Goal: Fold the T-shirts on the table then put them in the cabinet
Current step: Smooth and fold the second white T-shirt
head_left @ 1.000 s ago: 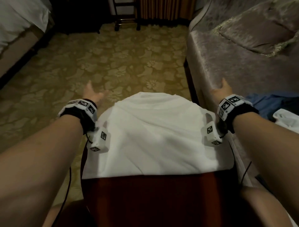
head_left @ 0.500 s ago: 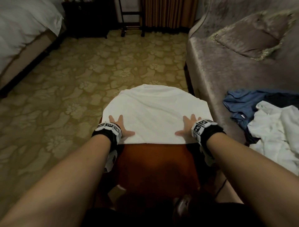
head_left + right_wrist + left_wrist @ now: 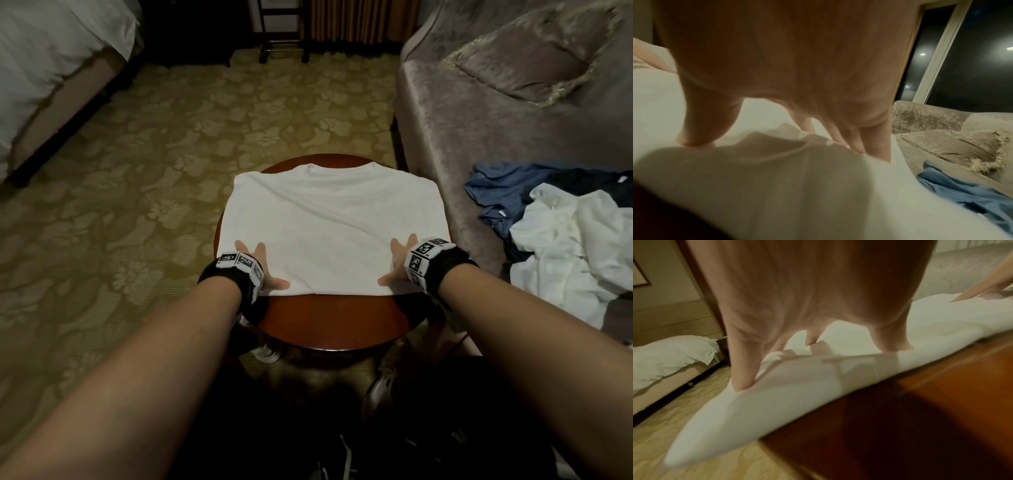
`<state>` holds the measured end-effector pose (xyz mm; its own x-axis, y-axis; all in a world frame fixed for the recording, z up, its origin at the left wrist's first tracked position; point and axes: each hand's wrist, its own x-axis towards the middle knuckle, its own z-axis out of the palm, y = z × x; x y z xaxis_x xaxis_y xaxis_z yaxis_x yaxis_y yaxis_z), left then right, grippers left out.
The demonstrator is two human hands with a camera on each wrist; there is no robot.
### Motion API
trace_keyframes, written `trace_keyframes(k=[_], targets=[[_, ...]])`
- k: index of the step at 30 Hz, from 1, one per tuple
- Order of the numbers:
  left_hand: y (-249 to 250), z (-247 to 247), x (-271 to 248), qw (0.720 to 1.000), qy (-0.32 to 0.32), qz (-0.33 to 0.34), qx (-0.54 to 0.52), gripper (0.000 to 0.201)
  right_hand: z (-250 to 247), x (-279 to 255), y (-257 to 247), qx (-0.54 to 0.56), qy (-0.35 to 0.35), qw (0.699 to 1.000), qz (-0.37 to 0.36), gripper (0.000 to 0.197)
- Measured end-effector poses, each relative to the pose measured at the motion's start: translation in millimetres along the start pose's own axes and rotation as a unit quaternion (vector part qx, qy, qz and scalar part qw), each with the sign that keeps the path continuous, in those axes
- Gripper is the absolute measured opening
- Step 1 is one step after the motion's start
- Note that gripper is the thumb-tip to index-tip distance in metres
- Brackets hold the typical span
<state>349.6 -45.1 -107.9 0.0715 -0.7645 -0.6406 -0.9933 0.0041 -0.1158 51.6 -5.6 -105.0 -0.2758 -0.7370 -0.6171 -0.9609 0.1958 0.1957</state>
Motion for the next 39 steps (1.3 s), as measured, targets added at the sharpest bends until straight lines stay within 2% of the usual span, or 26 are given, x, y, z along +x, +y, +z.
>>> trace_keyframes(k=[4,9,13,15,16,18,19,21,23,27,30,33,35,39], targets=[[3,14,-18,1.0,0.005,-0.001,-0.007,0.12,5,-13,5,-0.041,0.001,0.999,-0.026,0.106],[0,25,-37,1.0,0.011,0.005,0.014,0.115,20,11,10,-0.041,-0.016,0.996,-0.079,0.117],[-2,12,-49,0.997,0.001,0.024,0.068,0.099,19,36,21,0.004,-0.018,0.998,-0.054,0.109],[-1,-3,-46,0.997,-0.028,0.029,0.06,0.096,4,26,24,0.056,0.002,0.998,-0.041,0.089],[0,-10,-39,0.998,-0.023,0.038,0.049,0.092,-5,18,25,0.083,0.014,0.996,-0.032,0.071],[3,-29,-29,0.998,0.029,0.049,-0.002,0.082,-29,-11,21,0.119,0.067,0.99,-0.022,0.035],[7,-41,-30,0.995,0.072,0.058,-0.033,0.072,-41,-19,19,0.129,0.109,0.986,-0.016,0.023],[15,-61,-26,0.983,0.147,0.078,-0.081,0.052,-60,-21,14,0.145,0.182,0.972,-0.005,0.013],[26,-77,-13,0.972,0.182,0.088,-0.124,0.04,-73,-5,9,0.185,0.201,0.962,-0.007,0.017],[41,-96,33,0.96,0.191,0.109,-0.174,0.029,-91,39,0,0.218,0.187,0.957,-0.038,0.024],[49,-104,62,0.963,0.178,0.131,-0.155,0.031,-95,68,-8,0.216,0.166,0.96,-0.061,0.029],[54,-109,82,0.976,0.143,0.14,-0.083,0.037,-94,87,-15,0.162,0.112,0.977,-0.084,0.04],[56,-110,91,0.98,0.13,0.148,-0.024,0.039,-93,94,-17,0.138,0.113,0.98,-0.093,0.036],[52,-106,96,0.979,0.119,0.166,-0.007,0.03,-90,98,-13,0.145,0.126,0.977,-0.096,0.017]])
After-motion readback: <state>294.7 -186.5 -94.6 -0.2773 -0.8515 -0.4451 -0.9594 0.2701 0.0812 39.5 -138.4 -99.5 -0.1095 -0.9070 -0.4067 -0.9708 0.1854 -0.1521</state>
